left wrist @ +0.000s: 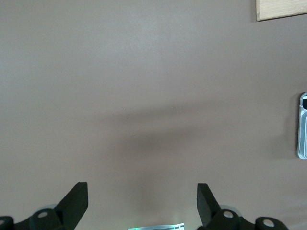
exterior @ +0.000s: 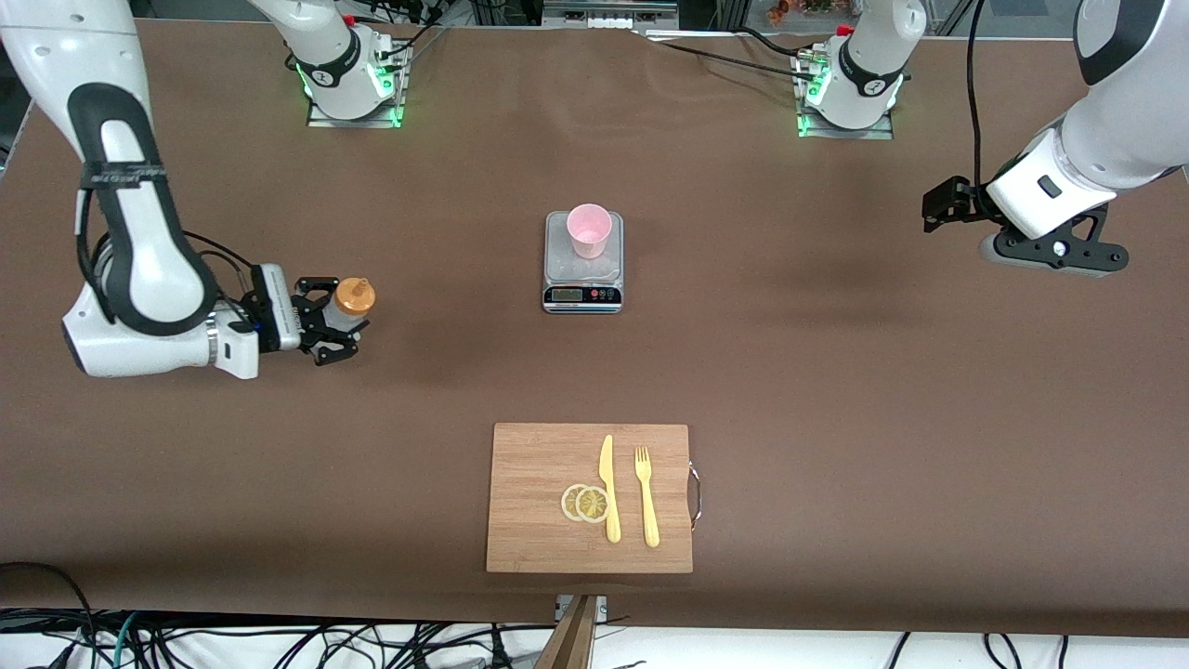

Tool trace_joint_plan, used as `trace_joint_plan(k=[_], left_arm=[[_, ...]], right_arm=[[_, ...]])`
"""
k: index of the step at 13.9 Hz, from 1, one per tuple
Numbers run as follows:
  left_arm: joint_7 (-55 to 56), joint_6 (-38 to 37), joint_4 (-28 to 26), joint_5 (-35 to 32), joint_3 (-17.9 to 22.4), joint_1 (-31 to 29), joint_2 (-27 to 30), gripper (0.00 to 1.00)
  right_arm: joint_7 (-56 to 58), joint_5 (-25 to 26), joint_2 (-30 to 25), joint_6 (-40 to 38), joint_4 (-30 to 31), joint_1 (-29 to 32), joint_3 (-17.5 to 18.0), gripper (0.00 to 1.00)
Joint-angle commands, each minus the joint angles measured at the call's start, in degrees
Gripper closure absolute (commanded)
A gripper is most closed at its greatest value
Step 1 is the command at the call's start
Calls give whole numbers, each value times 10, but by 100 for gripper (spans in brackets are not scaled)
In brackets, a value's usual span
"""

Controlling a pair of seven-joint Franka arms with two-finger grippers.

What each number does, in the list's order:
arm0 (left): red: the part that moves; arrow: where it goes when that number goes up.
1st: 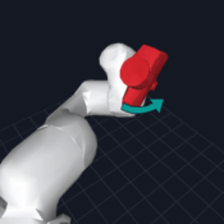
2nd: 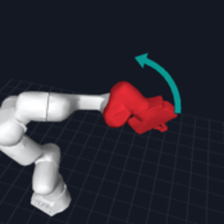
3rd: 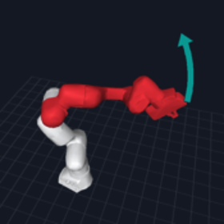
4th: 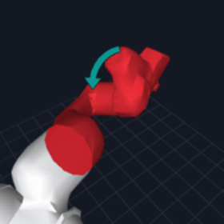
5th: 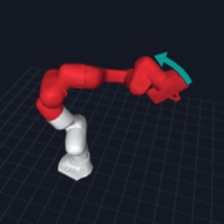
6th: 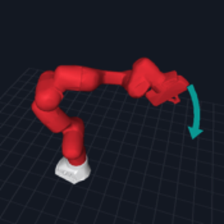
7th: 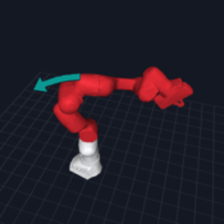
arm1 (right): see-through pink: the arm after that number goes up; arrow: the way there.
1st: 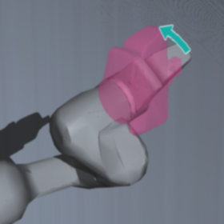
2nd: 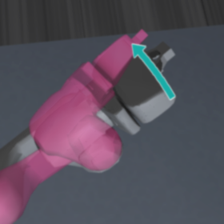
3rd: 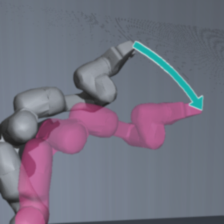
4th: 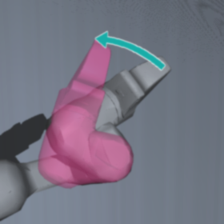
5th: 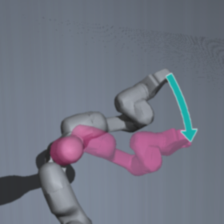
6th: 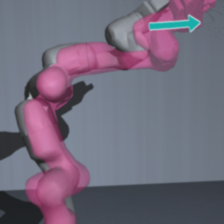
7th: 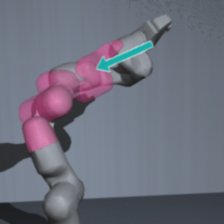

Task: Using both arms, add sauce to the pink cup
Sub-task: 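Carry the sauce bottle with the right gripper back beside its spot, then lower the bottle upright onto the table and open the right gripper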

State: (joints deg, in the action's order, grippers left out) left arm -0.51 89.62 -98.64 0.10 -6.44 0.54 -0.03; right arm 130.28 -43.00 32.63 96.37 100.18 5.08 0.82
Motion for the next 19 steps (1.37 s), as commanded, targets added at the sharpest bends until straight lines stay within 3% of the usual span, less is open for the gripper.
trace_joint_plan(k=[1, 9, 19], left_arm=[[-6, -14, 20, -1, -2, 0, -9, 0], [-5, -14, 20, -1, -2, 0, -9, 0], [-4, -15, 20, -1, -2, 0, -9, 0]], right_arm=[[52, -35, 25, -51, -2, 50, 10, 100], [118, -58, 96, -127, -2, 134, 11, 100], [149, -80, 140, -132, -2, 153, 12, 100]])
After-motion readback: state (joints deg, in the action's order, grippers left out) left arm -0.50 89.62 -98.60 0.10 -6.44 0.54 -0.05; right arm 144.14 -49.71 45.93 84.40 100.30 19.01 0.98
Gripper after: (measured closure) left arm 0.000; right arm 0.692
